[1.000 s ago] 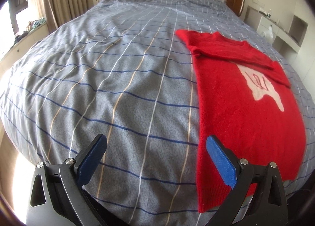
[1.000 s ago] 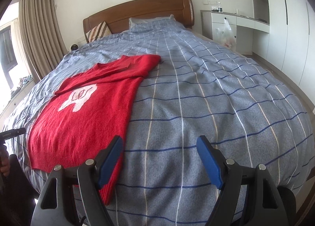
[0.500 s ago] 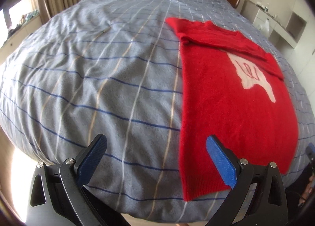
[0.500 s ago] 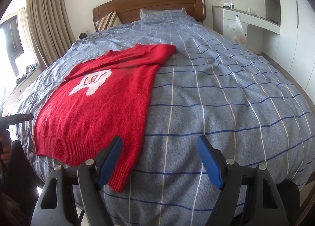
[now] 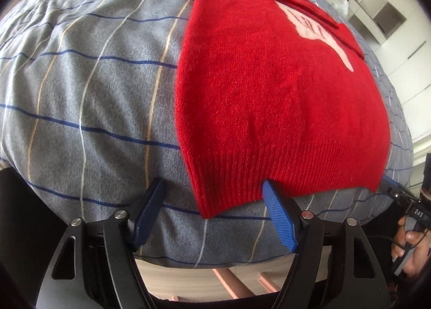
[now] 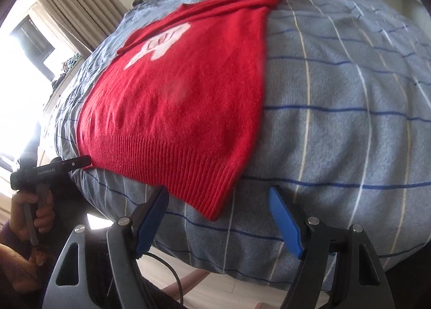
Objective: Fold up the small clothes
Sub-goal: 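Grasp the sweater hem with the left gripper while the right gripper grasps the hem beside it, then lift the hem with both grippers and fold it over toward the collar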
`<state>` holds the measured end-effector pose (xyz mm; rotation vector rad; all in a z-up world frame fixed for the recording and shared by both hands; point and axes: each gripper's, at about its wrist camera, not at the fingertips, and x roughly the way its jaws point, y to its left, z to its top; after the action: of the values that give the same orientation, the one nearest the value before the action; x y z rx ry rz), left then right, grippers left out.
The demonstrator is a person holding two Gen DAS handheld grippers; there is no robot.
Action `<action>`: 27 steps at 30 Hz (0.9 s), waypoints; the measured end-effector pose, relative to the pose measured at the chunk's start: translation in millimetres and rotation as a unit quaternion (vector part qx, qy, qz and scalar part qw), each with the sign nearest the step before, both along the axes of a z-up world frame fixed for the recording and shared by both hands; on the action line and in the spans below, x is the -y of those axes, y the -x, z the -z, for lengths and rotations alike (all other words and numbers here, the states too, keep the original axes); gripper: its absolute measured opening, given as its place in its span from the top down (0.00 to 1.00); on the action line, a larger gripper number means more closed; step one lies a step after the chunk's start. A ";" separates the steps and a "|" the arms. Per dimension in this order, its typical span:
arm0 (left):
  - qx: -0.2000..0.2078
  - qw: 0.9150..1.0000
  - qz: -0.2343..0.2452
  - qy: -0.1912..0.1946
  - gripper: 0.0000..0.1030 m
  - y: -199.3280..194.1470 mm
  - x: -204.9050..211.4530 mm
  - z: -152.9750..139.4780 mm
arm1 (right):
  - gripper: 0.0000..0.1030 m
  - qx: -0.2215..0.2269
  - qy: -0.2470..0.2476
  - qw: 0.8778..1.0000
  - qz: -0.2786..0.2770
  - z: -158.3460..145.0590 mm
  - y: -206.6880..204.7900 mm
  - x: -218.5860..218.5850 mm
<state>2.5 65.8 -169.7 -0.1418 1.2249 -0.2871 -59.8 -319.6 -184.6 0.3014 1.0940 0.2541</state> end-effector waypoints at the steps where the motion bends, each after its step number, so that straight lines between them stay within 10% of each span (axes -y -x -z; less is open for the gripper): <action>1: -0.003 1.000 0.003 0.007 0.47 0.4 -0.8 0.1 | 0.36 -0.007 -0.010 1.000 0.006 4.8 -1.9 1.3; 5: -0.023 0.999 0.020 0.035 0.90 2.8 0.2 5.0 | 0.92 -0.023 -0.059 0.998 0.016 15.1 -4.8 9.1; 19: 0.011 0.990 -0.045 0.130 0.98 3.0 -40.5 -26.8 | 0.97 -0.021 -0.055 0.996 0.065 -9.8 6.1 30.6; 27: 0.096 0.964 -0.041 0.243 0.98 -58.4 -42.5 -110.3 | 0.97 0.085 -0.200 0.972 0.085 -72.8 -35.6 57.8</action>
<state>61.0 108.4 -59.4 -0.5759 0.9345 -0.5143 -24.3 -377.4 -111.8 0.7175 0.8373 0.3411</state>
